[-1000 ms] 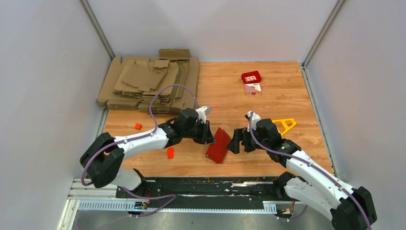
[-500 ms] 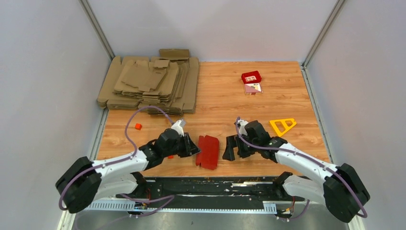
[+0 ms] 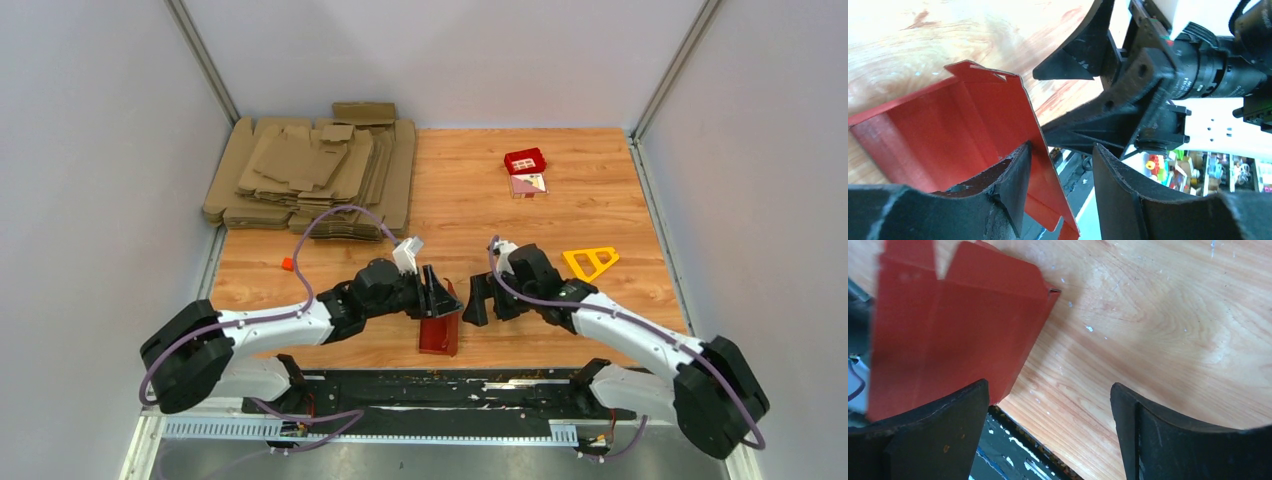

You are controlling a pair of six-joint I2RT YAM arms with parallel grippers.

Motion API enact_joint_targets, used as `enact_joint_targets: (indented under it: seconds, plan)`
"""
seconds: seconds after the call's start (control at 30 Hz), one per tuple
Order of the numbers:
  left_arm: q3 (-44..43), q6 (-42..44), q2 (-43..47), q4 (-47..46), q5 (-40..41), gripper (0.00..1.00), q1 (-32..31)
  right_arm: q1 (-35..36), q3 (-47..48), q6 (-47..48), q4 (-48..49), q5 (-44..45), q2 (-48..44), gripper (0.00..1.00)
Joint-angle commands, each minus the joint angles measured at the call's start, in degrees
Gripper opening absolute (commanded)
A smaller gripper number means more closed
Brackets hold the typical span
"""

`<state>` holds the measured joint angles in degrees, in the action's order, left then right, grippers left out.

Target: Fold the paper box

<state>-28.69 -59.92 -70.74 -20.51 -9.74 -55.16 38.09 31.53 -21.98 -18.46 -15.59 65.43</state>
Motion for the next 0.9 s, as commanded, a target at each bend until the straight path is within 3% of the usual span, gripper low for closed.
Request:
enact_joint_targets:
  seconds: [0.0,0.1,0.27,0.37,0.5,0.67,0.87]
  plan:
    - [-3.0,1.85,-2.67,-5.69,-2.63,0.56,-0.11,0.17,-2.68,2.29,0.26,-2.7,-9.1,0.92]
    - [-4.71,3.39,-4.31,-4.84,-1.48,0.55,-0.04,2.51,-5.3,3.42,1.82,-8.6,-16.03,0.93]
    - [-6.23,4.16,-3.08,1.73,6.95,0.47,0.05,11.8,-6.69,3.07,0.24,-0.43,-24.03,0.96]
    - [-4.46,1.75,-0.78,0.41,10.46,0.47,0.05,17.15,-7.23,3.06,1.07,5.21,-24.86,0.97]
    - [-2.54,-0.38,2.48,0.61,14.91,0.47,0.05,25.17,-6.48,3.49,3.82,14.87,-22.06,0.98]
    - [-2.51,-0.34,4.32,2.89,15.98,0.5,0.05,35.09,-0.69,0.97,3.55,34.69,-12.53,0.98]
    - [-2.74,1.44,6.57,7.07,17.18,0.54,1.01,40.83,4.43,-3.0,3.69,45.18,-2.62,1.0]
